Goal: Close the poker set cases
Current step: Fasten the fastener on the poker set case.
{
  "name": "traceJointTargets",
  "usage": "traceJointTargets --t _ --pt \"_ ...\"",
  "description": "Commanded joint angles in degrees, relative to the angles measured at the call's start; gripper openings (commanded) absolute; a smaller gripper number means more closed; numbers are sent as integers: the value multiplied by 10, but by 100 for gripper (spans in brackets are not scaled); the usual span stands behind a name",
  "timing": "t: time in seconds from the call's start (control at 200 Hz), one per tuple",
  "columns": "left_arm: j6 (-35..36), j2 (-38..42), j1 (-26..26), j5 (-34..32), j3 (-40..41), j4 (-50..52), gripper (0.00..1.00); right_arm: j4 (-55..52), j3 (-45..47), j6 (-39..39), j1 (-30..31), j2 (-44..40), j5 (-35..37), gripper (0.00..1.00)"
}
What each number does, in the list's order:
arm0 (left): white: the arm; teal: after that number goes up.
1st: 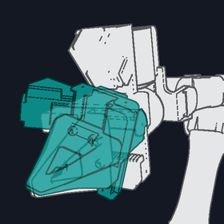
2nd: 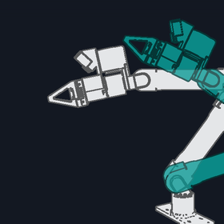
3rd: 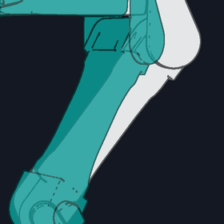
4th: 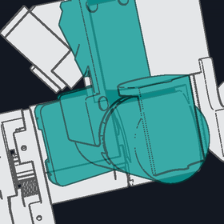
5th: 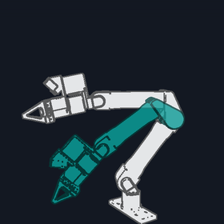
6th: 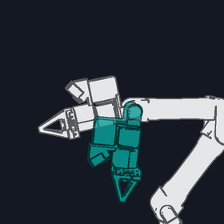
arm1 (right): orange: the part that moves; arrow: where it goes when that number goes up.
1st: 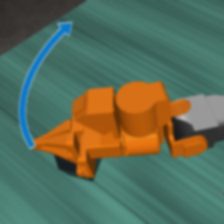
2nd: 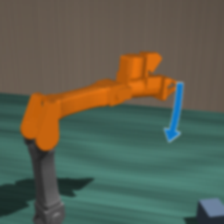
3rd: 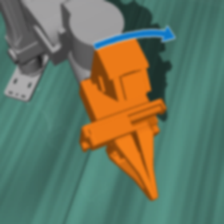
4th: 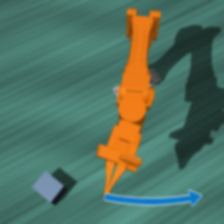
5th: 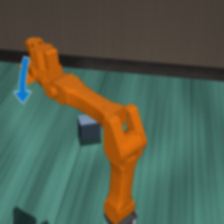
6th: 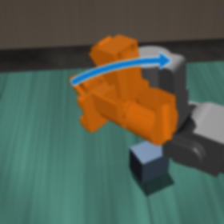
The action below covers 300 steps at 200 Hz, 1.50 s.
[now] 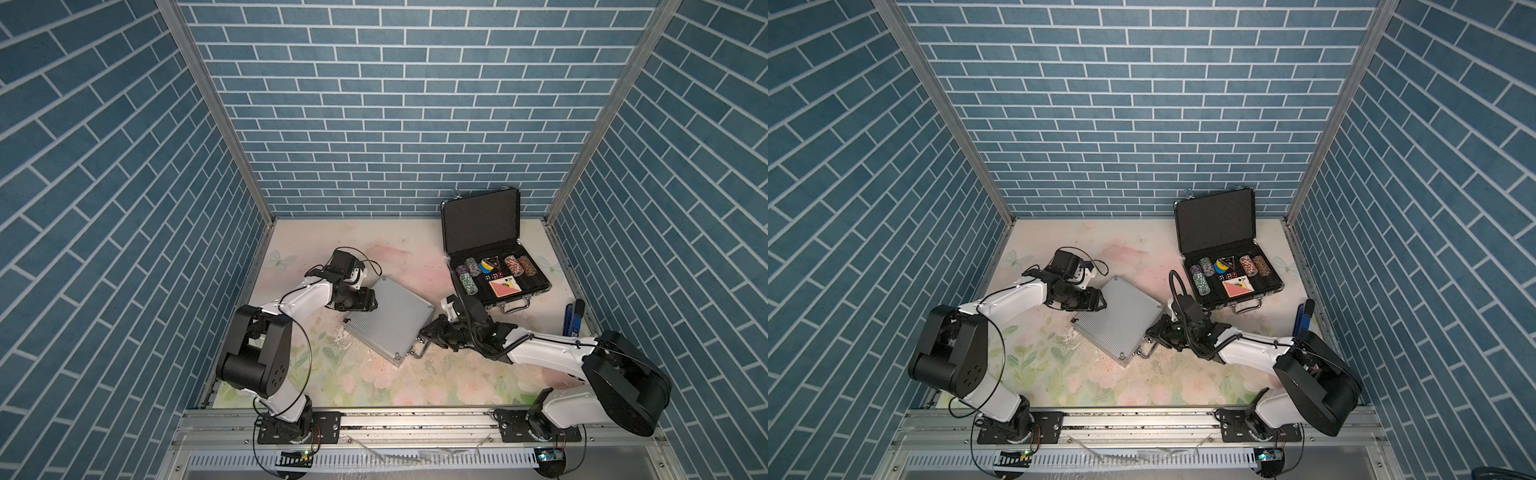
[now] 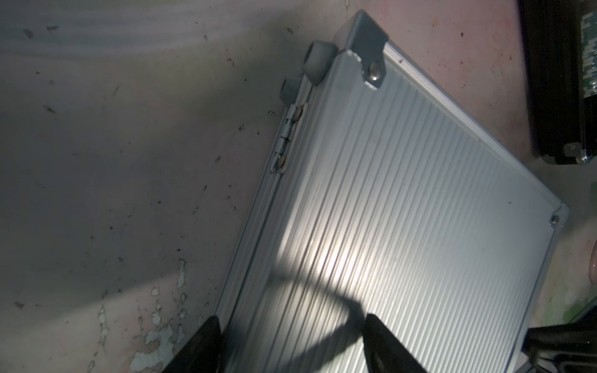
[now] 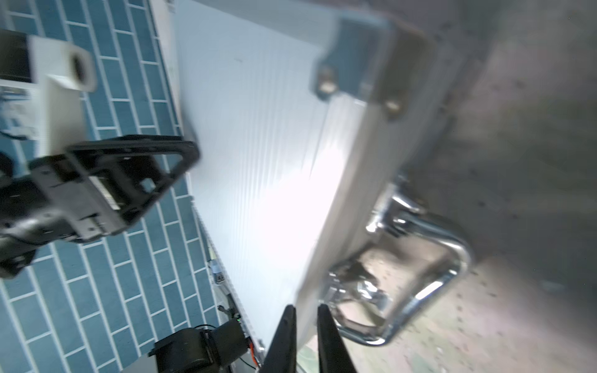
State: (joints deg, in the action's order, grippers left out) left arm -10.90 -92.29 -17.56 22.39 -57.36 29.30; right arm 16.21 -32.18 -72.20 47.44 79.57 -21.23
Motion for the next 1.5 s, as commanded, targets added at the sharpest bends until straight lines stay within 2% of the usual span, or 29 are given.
traceJointTargets --t 0.0,0.12,0.255,0.4,1.495 --pt "4 1 -11 14 11 69 70 32 -17 -8 3 -4 -6 15" --pt "3 4 -12 10 10 72 70 21 -9 -6 3 -6 -4 15" --pt "4 4 -12 7 10 74 70 -78 -11 22 3 -27 15 14" --pt "4 4 -12 4 9 75 70 -115 2 23 2 -35 23 12" --pt "8 -3 -11 7 3 79 71 -106 -35 17 -2 92 2 10"
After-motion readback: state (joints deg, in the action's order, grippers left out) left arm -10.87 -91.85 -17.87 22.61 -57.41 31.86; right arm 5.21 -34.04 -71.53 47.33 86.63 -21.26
